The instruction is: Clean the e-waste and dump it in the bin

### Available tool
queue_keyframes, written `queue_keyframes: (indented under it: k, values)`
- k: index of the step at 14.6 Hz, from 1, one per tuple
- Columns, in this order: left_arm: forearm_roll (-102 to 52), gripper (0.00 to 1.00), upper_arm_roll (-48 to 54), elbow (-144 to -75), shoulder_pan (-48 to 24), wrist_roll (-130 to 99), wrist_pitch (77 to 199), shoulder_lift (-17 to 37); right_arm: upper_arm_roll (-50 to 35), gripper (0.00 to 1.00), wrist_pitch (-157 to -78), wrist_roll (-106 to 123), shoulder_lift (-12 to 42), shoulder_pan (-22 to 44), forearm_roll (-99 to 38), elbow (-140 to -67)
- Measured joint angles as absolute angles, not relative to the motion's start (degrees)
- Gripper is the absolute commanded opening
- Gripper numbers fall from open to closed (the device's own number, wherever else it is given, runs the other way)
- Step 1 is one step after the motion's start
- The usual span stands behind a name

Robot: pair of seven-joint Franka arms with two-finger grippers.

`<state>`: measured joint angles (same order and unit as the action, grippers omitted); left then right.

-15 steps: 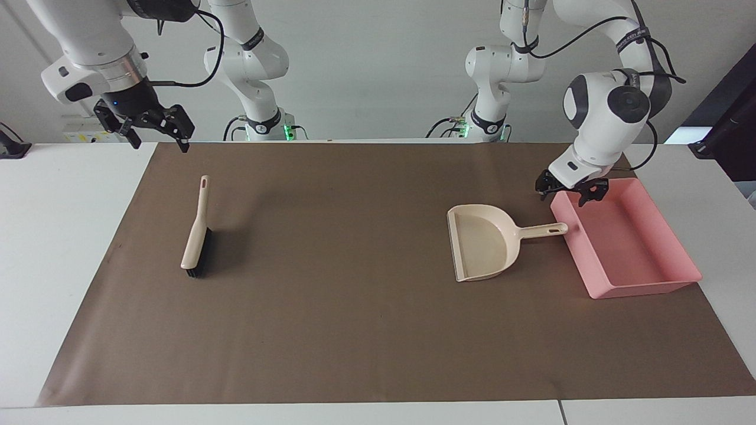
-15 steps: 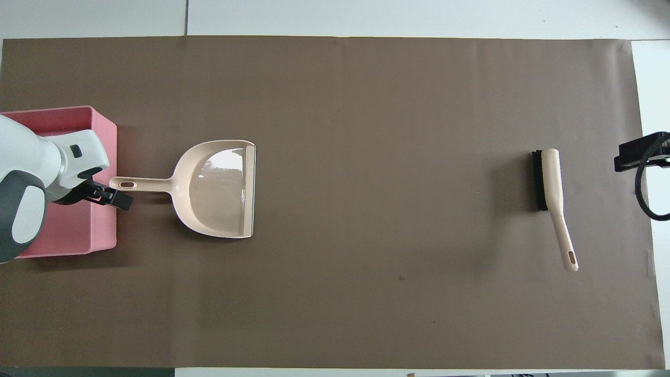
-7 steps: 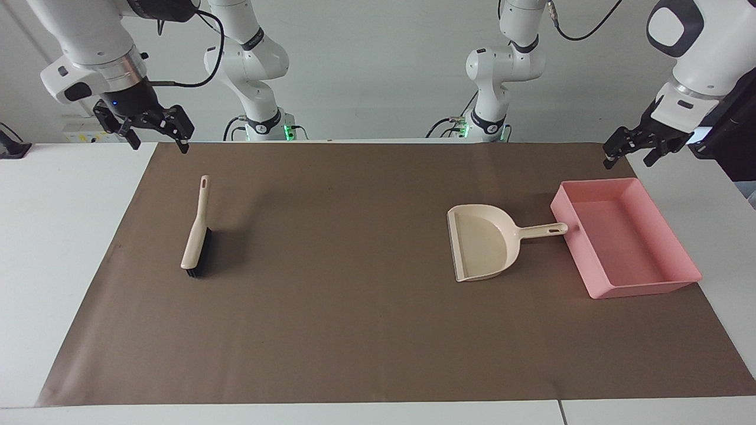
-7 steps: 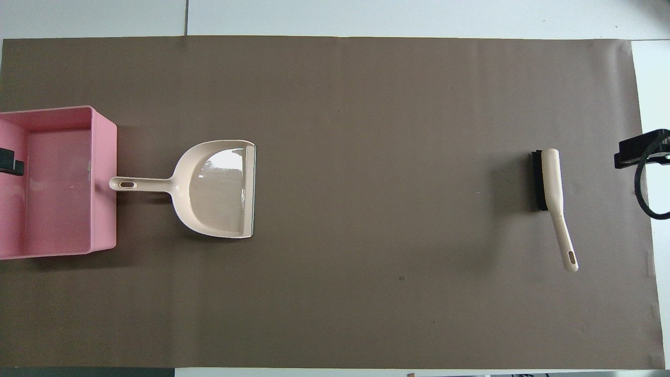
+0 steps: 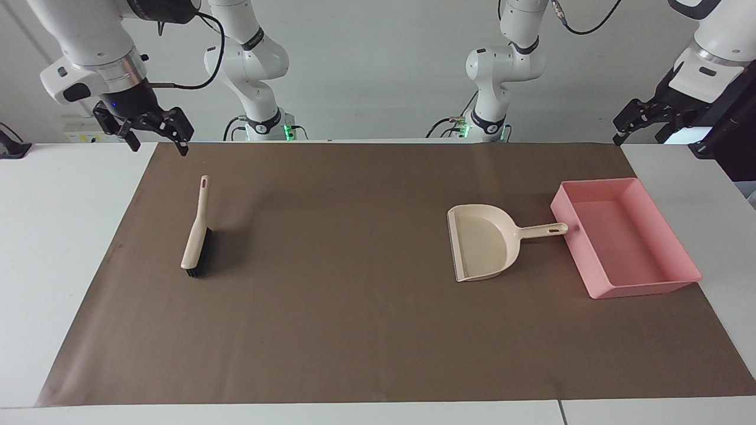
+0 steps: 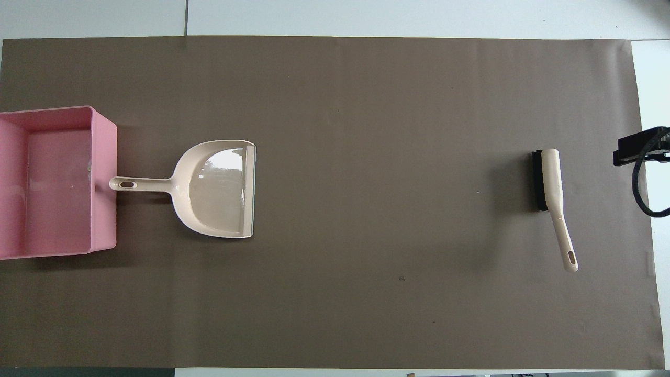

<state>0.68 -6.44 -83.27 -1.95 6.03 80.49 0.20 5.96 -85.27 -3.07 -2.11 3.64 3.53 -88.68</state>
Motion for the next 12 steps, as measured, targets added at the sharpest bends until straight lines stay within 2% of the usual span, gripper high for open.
queue_keyframes:
  k: [12]
  values:
    - [0.58, 0.98, -2.47, -83.51, -2.35, 3.25, 82.52, 0.19, 5.87, 1.00, -84.28, -3.05, -2.11, 3.67, 3.10, -88.68]
